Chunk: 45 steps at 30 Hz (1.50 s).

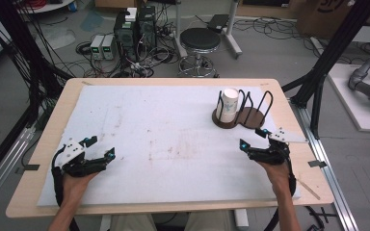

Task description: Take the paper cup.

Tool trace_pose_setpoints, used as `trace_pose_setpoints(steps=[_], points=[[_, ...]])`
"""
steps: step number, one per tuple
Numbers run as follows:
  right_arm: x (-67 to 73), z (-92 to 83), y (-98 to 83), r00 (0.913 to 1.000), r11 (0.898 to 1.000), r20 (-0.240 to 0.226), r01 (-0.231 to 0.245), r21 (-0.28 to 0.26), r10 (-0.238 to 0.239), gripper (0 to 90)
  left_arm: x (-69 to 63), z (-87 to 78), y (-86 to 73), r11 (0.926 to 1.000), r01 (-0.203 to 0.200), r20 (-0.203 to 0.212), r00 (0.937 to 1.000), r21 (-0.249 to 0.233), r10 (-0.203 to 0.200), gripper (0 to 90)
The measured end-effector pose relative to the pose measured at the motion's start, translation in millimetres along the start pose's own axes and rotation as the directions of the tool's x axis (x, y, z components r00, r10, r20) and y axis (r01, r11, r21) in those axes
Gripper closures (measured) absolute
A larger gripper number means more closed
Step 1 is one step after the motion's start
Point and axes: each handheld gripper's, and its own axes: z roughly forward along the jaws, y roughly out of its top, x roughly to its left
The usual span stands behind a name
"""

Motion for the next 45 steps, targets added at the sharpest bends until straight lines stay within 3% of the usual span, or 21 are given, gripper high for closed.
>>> trace_pose_setpoints(steps=[4, 11, 17, 22, 25, 34, 39, 43, 45], points=[[-1.0, -4.9, 28.0, 0.9993, 0.999, -0.002, 0.038, -0.009, -0.038, 17.0, 0.0, -0.2, -0.1, 1.0, 0.005, -0.001, 1.0, -0.001, -0.005, 16.4], [-8.7, -5.6, 57.0, 0.9968, 0.997, -0.023, 0.077, 0.009, -0.077, 17.0, -0.6, -0.1, -0.1, 1.0, -0.001, -0.002, 1.0, 0.0, 0.001, 16.5], [-14.8, -4.4, 74.7, 0.9935, 0.994, -0.032, 0.11, 0.029, -0.109, 17.0, -0.6, 0.0, 0.0, 1.0, -0.004, -0.003, 1.0, 0.001, 0.004, 16.4], [-28.4, -2.3, 95.9, 0.9866, 0.988, -0.086, 0.144, 0.06, -0.139, 16.9, -0.8, 0.5, 0.1, 1.0, -0.001, -0.005, 1.0, 0.003, 0.001, 16.4], [-33.3, 0.7, 101.3, 0.986, 0.986, -0.09, 0.147, 0.075, -0.14, 16.9, -1.1, 0.8, 0.2, 1.0, -0.002, -0.004, 1.0, 0.006, 0.002, 16.4], [-43.0, 21.7, 129.1, 0.9693, 0.966, -0.14, 0.221, 0.138, -0.202, 16.9, -1.4, 1.3, 0.5, 0.9998, -0.01, -0.002, 0.9999, 0.014, 0.01, 16.5], [-49.7, 31.1, 141.8, 0.9623, 0.958, -0.171, 0.238, 0.156, -0.211, 16.9, -3.8, 2.3, 1.0, 0.9988, -0.04, 0.002, 0.9992, 0.026, 0.04, 16.5], [-55.9, 41.9, 151.5, 0.952, 0.945, -0.196, 0.271, 0.182, -0.235, 17.0, -4.5, 2.8, 1.1, 0.9985, -0.044, 0.003, 0.999, 0.032, 0.044, 16.5], [-59.0, 47.4, 155.5, 0.9511, 0.944, -0.209, 0.268, 0.194, -0.227, 17.0, -4.9, 2.8, 1.1, 0.9984, -0.046, 0.0, 0.9989, 0.032, 0.047, 16.5]])
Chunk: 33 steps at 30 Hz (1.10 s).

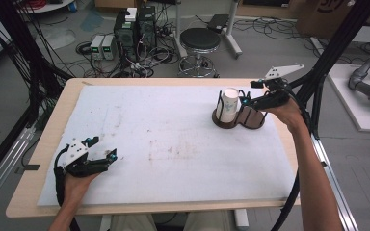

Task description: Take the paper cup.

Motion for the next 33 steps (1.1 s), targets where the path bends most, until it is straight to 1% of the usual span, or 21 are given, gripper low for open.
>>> trace_pose_setpoints(steps=[1, 2, 3, 5, 8, 9, 12, 14, 20, 21, 24, 26, 29, 32, 33], points=[[-3.3, 3.3, 2.5, 0.9999, 1.0, -0.011, 0.003, 0.025, -0.003, 17.0, -0.1, 0.0, 0.1, 1.0, -0.002, 0.0, 1.0, 0.0, 0.002, 16.5], [-5.2, 5.2, 4.0, 0.9999, 0.999, -0.01, 0.011, 0.035, -0.011, 17.0, -0.2, 0.0, 0.0, 1.0, -0.006, 0.0, 1.0, -0.002, 0.006, 16.5], [-7.6, 7.5, 6.3, 0.9997, 0.999, -0.011, 0.02, 0.042, -0.02, 17.0, -0.3, 0.0, 0.0, 1.0, -0.006, 0.0, 1.0, -0.002, 0.006, 16.5], [-11.4, 10.8, 9.0, 0.9996, 0.999, -0.018, 0.023, 0.038, -0.023, 17.0, -0.1, 0.1, 0.1, 1.0, -0.005, 0.004, 1.0, 0.001, 0.005, 16.5], [-18.4, 18.5, 15.1, 0.9991, 0.996, -0.029, 0.034, 0.076, -0.032, 17.0, 0.7, 0.5, 0.2, 1.0, 0.001, 0.005, 1.0, 0.004, -0.001, 16.5], [-21.1, 20.5, 17.4, 0.9987, 0.996, -0.031, 0.043, 0.08, -0.041, 17.0, 0.8, 0.5, 0.2, 1.0, 0.002, 0.005, 1.0, 0.005, -0.002, 16.5], [-25.8, 25.5, 24.6, 0.9981, 0.994, -0.042, 0.048, 0.099, -0.044, 17.0, 0.7, 0.6, 0.2, 1.0, 0.001, 0.005, 1.0, 0.005, -0.001, 16.5], [-30.1, 29.9, 30.8, 0.9963, 0.99, -0.053, 0.073, 0.118, -0.068, 17.0, 0.6, 0.7, 0.3, 1.0, 0.002, 0.004, 1.0, 0.007, -0.002, 16.5], [-38.0, 38.6, 43.3, 0.9936, 0.981, -0.076, 0.095, 0.167, -0.084, 17.0, 0.7, 0.9, 0.3, 1.0, 0.004, 0.005, 1.0, 0.006, -0.004, 16.4], [-39.5, 41.7, 47.0, 0.9929, 0.976, -0.082, 0.101, 0.191, -0.087, 17.0, 0.6, 0.8, 0.3, 1.0, 0.004, 0.004, 1.0, 0.007, -0.004, 16.4], [-40.0, 45.1, 50.0, 0.9919, 0.974, -0.089, 0.108, 0.2, -0.091, 17.0, 0.6, 1.0, 0.3, 1.0, 0.004, 0.002, 1.0, 0.009, -0.004, 16.5], [-40.6, 49.2, 51.9, 0.9918, 0.97, -0.094, 0.105, 0.219, -0.086, 17.0, 0.4, 1.1, 0.3, 1.0, 0.005, 0.003, 1.0, 0.007, -0.005, 16.4], [-40.8, 58.1, 54.3, 0.9888, 0.959, -0.112, 0.125, 0.255, -0.099, 17.1, 0.6, 1.0, 0.3, 1.0, 0.005, 0.004, 1.0, 0.007, -0.005, 16.4], [-40.7, 61.1, 54.6, 0.9883, 0.957, -0.118, 0.124, 0.262, -0.096, 17.0, 0.5, 1.0, 0.3, 1.0, 0.005, 0.004, 1.0, 0.007, -0.005, 16.4], [-40.8, 63.3, 54.2, 0.9886, 0.954, -0.116, 0.124, 0.274, -0.095, 17.1, 0.6, 1.0, 0.3, 1.0, 0.004, 0.004, 1.0, 0.008, -0.004, 16.4]])
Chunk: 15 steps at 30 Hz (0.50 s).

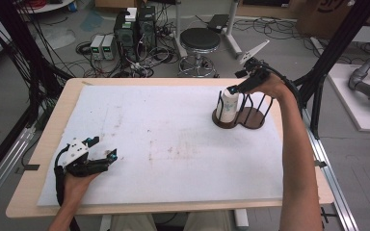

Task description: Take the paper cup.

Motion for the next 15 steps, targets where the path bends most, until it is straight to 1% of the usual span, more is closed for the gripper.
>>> trace_pose_setpoints(steps=[1, 2, 6, 8, 9, 10, 15], points=[[-0.5, 3.6, -0.4, 1.0, 1.0, -0.002, 0.001, 0.018, -0.001, 17.1, 0.0, 0.0, 0.0, 1.0, 0.0, 0.0, 1.0, 0.0, 0.0, 16.4], [-0.5, 3.6, -0.4, 1.0, 1.0, -0.002, 0.001, 0.018, -0.001, 17.1, -0.1, 0.0, 0.0, 1.0, 0.001, 0.0, 1.0, -0.001, -0.001, 16.4], [-0.6, 13.0, -2.6, 0.9999, 0.999, -0.012, 0.001, 0.054, 0.0, 17.0, 0.1, -0.3, -0.1, 1.0, -0.002, 0.001, 1.0, -0.003, 0.002, 16.4], [-0.1, 14.9, -3.2, 0.9999, 0.998, -0.017, -0.003, 0.056, 0.004, 17.1, 0.2, -0.5, -0.1, 1.0, -0.003, 0.001, 1.0, -0.003, 0.003, 16.5], [-0.6, 16.4, -3.9, 0.9998, 0.998, -0.021, 0.003, 0.066, -0.001, 17.1, 0.2, -0.5, -0.2, 1.0, -0.003, 0.001, 1.0, -0.003, 0.003, 16.4], [-0.6, 19.4, -5.0, 0.9998, 0.997, -0.02, -0.002, 0.081, 0.004, 17.1, 0.2, -0.5, -0.2, 1.0, -0.004, 0.001, 1.0, -0.003, 0.004, 16.5], [-0.7, 23.7, -6.0, 0.9994, 0.995, -0.033, 0.0, 0.096, 0.004, 17.1, 0.0, -0.4, -0.1, 1.0, -0.003, -0.001, 1.0, -0.001, 0.003, 16.5]])
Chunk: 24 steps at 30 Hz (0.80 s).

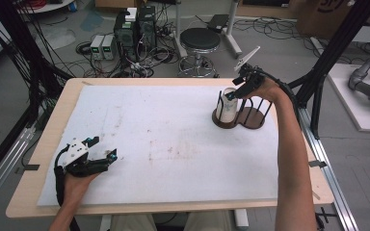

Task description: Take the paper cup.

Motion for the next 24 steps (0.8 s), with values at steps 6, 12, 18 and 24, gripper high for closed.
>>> trace_pose_setpoints(steps=[6, 12, 18, 24], points=[[-0.4, 6.4, -0.1, 1.0, 1.0, -0.007, 0.002, 0.031, -0.002, 17.3, -0.1, 0.3, 0.0, 1.0, 0.002, 0.0, 1.0, 0.001, -0.002, 16.5], [0.1, 12.2, 1.1, 0.9998, 0.999, -0.012, 0.014, 0.047, -0.013, 18.0, -0.2, 0.6, 0.1, 1.0, 0.003, -0.001, 1.0, 0.002, -0.003, 16.5], [0.5, 16.9, 0.7, 0.9998, 0.997, -0.013, 0.015, 0.076, -0.014, 18.3, -0.1, 0.6, 0.1, 1.0, 0.003, -0.001, 1.0, 0.002, -0.003, 16.4], [-0.2, 16.8, -0.6, 0.9996, 0.996, -0.024, 0.018, 0.086, -0.016, 23.9, -0.2, 0.7, 0.1, 1.0, 0.003, -0.001, 1.0, 0.002, -0.003, 16.4]])
